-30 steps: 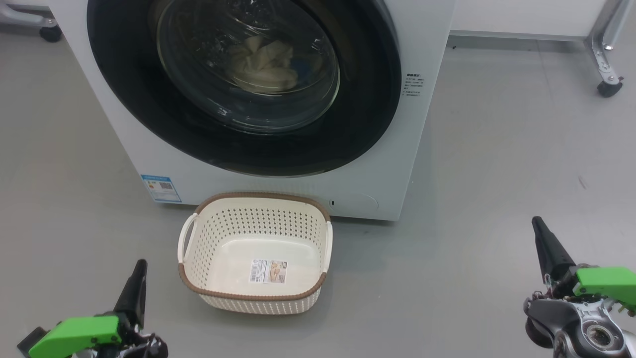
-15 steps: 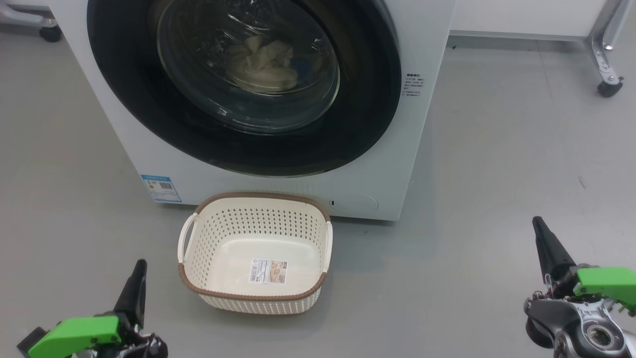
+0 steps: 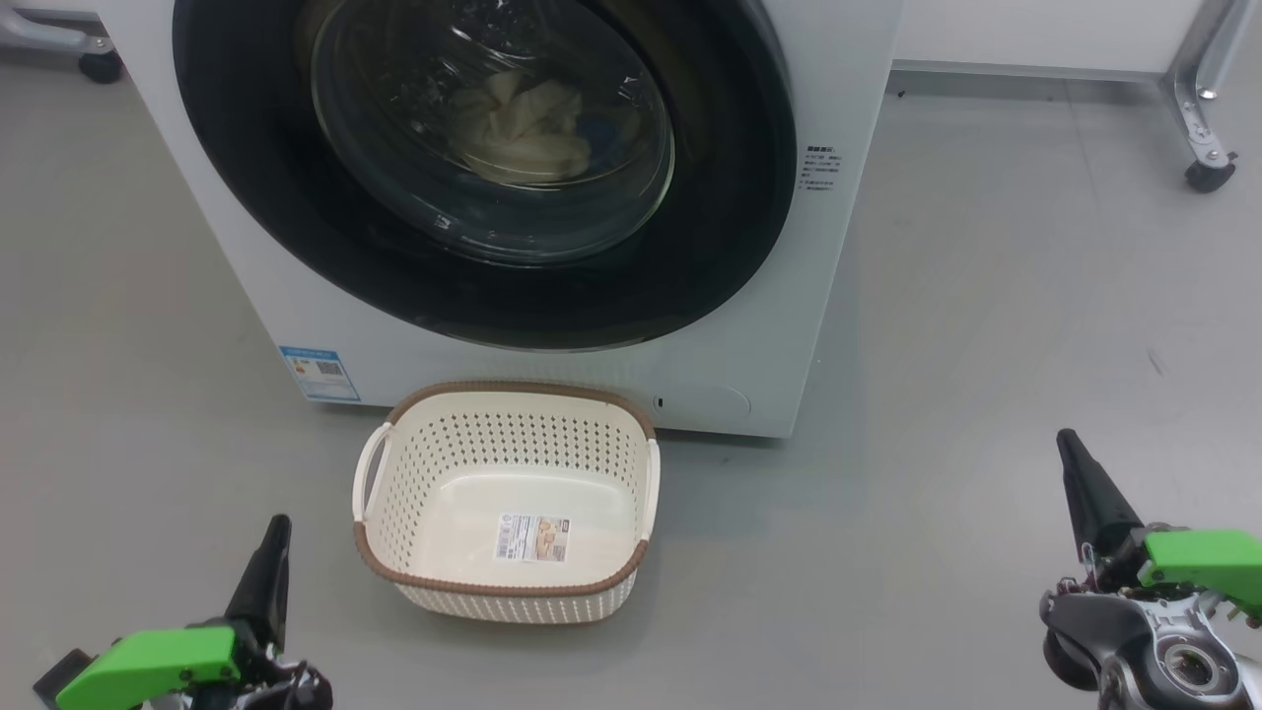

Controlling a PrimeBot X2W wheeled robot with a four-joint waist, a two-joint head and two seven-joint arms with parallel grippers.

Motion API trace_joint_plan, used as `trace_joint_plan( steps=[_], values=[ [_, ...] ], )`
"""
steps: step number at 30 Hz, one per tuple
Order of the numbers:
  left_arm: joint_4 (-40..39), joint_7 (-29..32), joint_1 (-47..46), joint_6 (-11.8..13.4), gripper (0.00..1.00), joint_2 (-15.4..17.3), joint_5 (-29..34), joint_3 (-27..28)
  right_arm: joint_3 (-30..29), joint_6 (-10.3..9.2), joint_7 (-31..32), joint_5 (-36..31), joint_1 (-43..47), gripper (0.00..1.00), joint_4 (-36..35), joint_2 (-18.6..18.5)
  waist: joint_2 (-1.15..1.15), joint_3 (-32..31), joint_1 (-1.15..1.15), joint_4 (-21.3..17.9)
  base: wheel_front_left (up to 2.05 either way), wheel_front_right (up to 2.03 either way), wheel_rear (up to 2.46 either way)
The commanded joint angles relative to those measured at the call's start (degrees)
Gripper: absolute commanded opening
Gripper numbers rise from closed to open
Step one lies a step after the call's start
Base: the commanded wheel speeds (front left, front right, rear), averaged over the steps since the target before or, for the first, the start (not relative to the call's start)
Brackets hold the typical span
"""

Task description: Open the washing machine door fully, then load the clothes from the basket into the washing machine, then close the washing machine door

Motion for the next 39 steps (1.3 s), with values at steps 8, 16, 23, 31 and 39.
trace_joint_plan(
  steps=[8, 16, 23, 31, 39],
  values=[
    [-2.14, 0.35, -1.44, -0.03, 0.00, 0.42, -0.22, 2.16, 0.85, 0.07, 0.33, 0.36, -1.40, 0.00, -2.19, -0.55, 0.00, 0.00, 0.00, 0.00, 0.00, 0.00, 0.00],
    [-2.14, 0.36, -1.44, -0.03, 0.00, 0.40, -0.20, 2.18, 0.84, 0.07, 0.34, 0.35, -1.40, 0.00, -2.19, -0.54, 0.00, 0.00, 0.00, 0.00, 0.00, 0.00, 0.00],
    [-2.14, 0.37, -1.44, -0.03, 0.00, 0.39, -0.19, 2.20, 0.82, 0.07, 0.35, 0.33, -1.40, 0.00, -2.19, -0.53, 0.00, 0.00, 0.00, 0.00, 0.00, 0.00, 0.00],
    [-2.14, 0.39, -1.44, -0.03, 0.00, 0.38, -0.18, 2.21, 0.81, 0.07, 0.36, 0.32, -1.40, 0.00, -2.19, -0.51, 0.00, 0.00, 0.00, 0.00, 0.00, 0.00, 0.00],
    [-2.14, 0.40, -1.44, -0.03, 0.00, 0.37, -0.16, 2.23, 0.79, 0.07, 0.37, 0.31, -1.40, 0.00, -2.19, -0.51, 0.00, 0.00, 0.00, 0.00, 0.00, 0.00, 0.00]
  ],
)
